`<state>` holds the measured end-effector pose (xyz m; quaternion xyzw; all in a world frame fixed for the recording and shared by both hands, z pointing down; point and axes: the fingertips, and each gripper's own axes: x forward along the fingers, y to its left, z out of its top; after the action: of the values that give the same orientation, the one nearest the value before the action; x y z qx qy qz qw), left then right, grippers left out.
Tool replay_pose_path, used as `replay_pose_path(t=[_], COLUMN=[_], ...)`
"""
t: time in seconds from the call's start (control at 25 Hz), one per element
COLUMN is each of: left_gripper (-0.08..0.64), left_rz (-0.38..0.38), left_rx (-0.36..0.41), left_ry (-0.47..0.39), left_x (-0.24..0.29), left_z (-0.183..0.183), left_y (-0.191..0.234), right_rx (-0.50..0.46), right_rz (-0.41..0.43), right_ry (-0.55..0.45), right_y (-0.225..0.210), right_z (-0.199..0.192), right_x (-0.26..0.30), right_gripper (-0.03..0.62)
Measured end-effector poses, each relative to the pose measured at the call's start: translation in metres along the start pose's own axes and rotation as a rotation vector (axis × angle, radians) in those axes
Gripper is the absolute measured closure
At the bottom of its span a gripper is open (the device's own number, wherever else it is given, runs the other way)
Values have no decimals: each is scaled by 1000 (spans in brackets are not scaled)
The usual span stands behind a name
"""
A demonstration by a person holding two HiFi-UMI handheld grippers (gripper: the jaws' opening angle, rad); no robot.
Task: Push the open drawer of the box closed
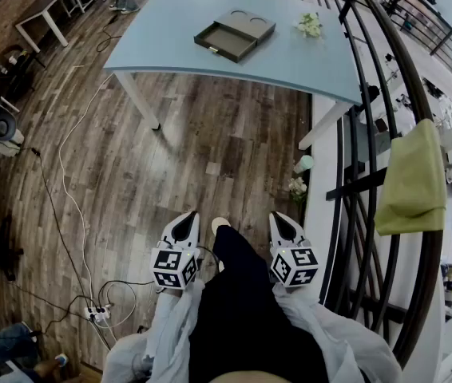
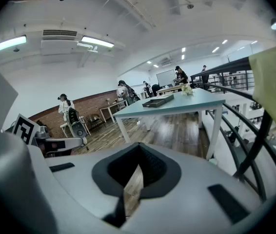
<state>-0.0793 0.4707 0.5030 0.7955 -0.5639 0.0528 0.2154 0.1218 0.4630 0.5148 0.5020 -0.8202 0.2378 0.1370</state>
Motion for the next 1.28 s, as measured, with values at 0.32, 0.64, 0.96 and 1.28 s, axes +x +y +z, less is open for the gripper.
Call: replay_pose_path(t=[0.32, 0.64, 0.96, 1.28], left_gripper=[545, 545, 545, 545], left_rz=[-17, 36, 44, 38], left_rx=[36, 37, 27, 93], left_ry=[-13, -51, -43, -33], left_x=[-17, -25, -10, 40], left_z=[12, 18, 15, 35], left_y=[-14, -6, -4, 11], right_rx=[54, 28, 16, -18], right_rz=[-42, -22, -18, -26], right_ry=[-51, -69, -57, -55], right_y=[-5, -7, -16, -37], right_z=[-1, 1, 8, 30], right_x=[-22, -31, -15, 27], right_gripper=[586, 586, 584, 584])
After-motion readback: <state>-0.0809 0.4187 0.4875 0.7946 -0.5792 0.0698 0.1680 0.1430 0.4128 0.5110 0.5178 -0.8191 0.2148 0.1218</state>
